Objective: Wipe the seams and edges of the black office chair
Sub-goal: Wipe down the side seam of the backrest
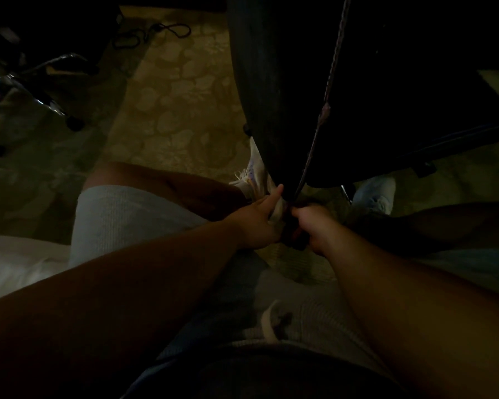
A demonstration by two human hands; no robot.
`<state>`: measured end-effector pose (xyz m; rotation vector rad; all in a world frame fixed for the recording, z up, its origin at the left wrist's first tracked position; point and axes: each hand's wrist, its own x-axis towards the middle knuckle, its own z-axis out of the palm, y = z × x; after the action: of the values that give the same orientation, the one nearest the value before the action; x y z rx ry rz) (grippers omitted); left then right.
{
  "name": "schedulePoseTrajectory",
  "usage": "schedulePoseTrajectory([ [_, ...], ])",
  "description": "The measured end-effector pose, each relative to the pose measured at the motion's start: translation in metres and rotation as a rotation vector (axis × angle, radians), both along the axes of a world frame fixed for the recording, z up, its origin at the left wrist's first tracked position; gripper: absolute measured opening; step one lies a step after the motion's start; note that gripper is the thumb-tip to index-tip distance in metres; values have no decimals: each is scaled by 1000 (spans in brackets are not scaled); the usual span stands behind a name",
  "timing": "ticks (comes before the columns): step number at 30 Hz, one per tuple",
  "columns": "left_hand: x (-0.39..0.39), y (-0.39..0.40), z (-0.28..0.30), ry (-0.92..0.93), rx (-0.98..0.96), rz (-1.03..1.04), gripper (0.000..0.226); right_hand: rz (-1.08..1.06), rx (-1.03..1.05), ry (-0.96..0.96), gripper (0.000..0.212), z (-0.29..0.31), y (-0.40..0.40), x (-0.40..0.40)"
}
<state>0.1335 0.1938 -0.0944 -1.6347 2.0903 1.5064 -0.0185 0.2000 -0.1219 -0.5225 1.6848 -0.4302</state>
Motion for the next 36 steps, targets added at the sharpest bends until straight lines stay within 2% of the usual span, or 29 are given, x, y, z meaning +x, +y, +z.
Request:
schedulePoseTrajectory([
  [3,1,-1,-2,-4,-3,5,110,-77,4,-22,19,8,1,5],
  [8,0,0,-2,-3,30,17,110,-152,32,-14,34,10,-1,5],
  [12,-2,1,1,-21,21,9,108,-6,10,-20,27,13,3,4],
  [16,-3,2,3,-30,34,16,112,-100,12,-6,25,14,2,3],
  [20,-4,3,3,-34,24,17,109,-39,-22,-36,26,14,1,8],
  [25,-5,4,4,-35,37,22,111,-205,-18,-34,29,11,0,10],
  [29,-5,4,6,-32,41,26,109,-100,-25,-7,27,8,-1,12],
  [34,-4,1,8,1,88,89,107,-207,10,0,22,6,-1,8],
  [36,-3,1,8,23,84,109,104,-138,-24,6,23,8,-1,8],
])
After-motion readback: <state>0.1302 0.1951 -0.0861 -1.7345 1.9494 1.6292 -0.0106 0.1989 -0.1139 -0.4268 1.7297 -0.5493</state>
